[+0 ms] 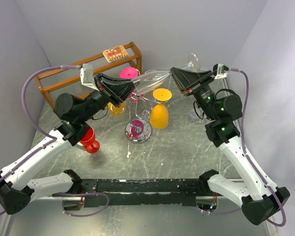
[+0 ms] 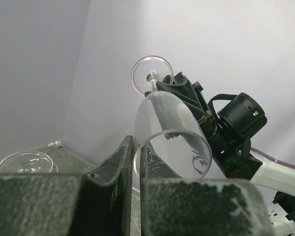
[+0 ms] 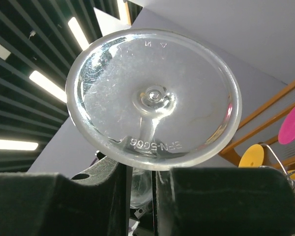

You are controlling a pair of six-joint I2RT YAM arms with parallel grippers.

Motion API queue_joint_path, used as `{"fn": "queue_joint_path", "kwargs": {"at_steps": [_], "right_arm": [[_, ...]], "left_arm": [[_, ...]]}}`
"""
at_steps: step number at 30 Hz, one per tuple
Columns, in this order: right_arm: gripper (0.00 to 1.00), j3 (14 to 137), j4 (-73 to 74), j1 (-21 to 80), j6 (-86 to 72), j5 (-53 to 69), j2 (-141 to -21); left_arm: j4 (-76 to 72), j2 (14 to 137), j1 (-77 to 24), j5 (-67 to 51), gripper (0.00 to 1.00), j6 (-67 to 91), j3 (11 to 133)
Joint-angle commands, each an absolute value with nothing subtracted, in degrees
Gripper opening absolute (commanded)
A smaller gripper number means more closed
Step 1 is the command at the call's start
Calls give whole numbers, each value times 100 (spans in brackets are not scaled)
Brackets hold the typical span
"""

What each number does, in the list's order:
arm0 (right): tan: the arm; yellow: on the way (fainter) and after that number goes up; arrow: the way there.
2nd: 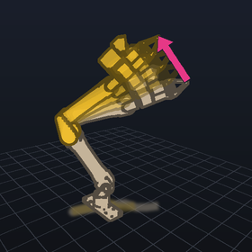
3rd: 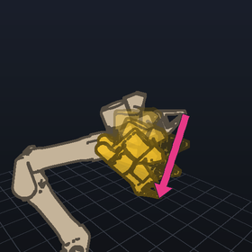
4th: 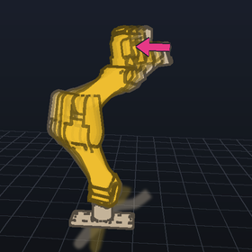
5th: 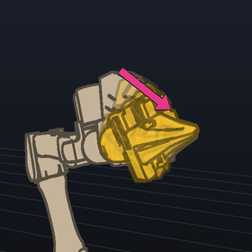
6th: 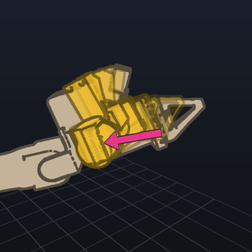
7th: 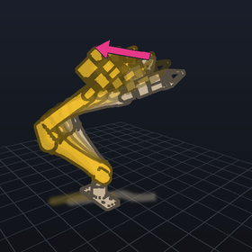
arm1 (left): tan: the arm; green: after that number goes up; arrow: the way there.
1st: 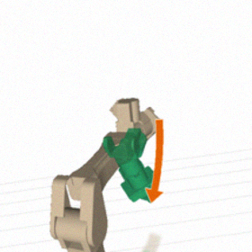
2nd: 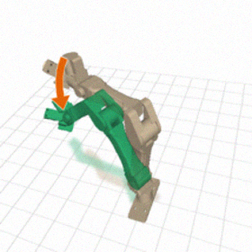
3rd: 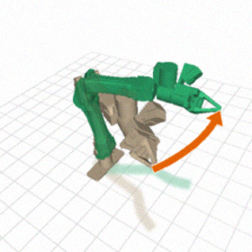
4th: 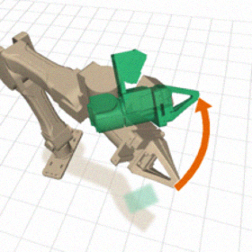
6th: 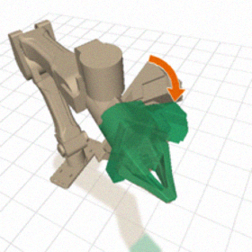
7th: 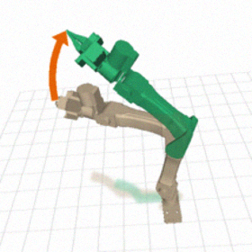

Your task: Place the wine glass upside down on the wine glass rack

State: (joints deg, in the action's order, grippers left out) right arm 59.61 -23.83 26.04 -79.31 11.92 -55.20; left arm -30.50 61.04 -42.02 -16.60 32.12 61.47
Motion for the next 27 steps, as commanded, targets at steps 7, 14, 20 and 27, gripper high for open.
{"fn": "queue_joint_path", "kwargs": {"at_steps": [7, 14, 20, 27], "right_arm": [[20, 5766, -2876, 2601, -7953, 1331, -5551], [21, 5766, -3117, 2602, -8020, 1445, -5644], [0, 5769, -3121, 2603, -7903, 1419, -5620], [0, 5571, -2833, 2602, -7322, 1243, -5367]], "left_arm": [[-3541, 6133, -4262, -2515, 7, 3475, 6004], [-3441, 6135, -4259, -2549, 7, 3452, 5981], [-3368, 6119, -4262, -2610, 9, 3448, 5959], [-2863, 5854, -4260, -2263, 39, 3319, 5896]]}}
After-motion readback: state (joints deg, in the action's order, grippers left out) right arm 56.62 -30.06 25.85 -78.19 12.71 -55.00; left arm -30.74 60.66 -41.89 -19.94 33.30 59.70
